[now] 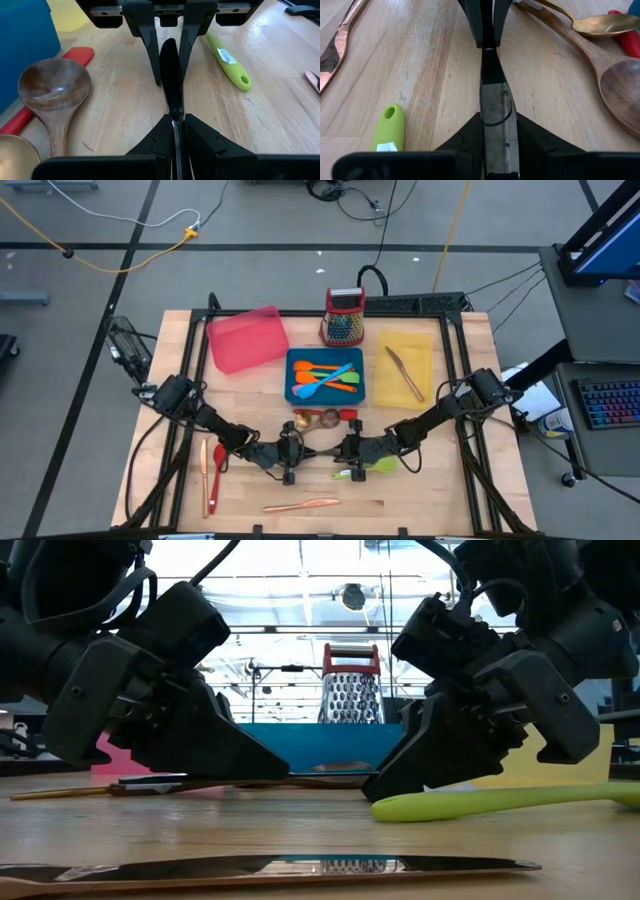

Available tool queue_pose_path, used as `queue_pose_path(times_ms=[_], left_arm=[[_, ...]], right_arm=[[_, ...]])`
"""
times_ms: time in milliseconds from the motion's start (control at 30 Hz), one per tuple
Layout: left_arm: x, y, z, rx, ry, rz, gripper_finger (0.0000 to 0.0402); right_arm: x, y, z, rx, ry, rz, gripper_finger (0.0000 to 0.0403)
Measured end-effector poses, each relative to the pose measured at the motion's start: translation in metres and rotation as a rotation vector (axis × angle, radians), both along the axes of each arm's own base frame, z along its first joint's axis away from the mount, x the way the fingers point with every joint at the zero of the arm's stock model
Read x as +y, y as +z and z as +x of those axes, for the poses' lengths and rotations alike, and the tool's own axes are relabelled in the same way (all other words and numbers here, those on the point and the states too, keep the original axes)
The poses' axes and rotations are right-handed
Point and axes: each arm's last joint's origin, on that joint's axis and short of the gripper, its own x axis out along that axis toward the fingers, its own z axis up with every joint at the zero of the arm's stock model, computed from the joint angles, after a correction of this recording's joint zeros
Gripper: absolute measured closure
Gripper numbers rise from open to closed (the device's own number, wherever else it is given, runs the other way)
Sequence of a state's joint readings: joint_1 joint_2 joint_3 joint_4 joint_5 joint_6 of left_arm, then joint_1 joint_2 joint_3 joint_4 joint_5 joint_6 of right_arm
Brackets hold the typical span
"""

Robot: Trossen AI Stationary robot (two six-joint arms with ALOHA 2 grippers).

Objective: Pick & Place Kitchen Items
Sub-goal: Put the black table knife into the yellow bin

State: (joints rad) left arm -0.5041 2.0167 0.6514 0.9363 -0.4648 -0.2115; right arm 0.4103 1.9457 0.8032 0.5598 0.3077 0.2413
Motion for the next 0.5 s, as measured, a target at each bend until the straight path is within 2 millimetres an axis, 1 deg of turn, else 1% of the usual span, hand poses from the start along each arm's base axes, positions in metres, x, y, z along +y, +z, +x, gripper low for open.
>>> queue_pose_path(times_ms=[267,500], left_arm=[[-0.0001,0.0000,0.0000,0.001,0.009,-0.034,0.0360],[-0.0002,0.0001,0.0001,0.000,0.009,-0.033,0.0353]], right_arm=[[0.0018,0.0017,0.0008,-0.022,0.014,-0.003,0.0317],[0.0021,0.0027,0.0014,-0.036,0.020,-0.005,0.0328]])
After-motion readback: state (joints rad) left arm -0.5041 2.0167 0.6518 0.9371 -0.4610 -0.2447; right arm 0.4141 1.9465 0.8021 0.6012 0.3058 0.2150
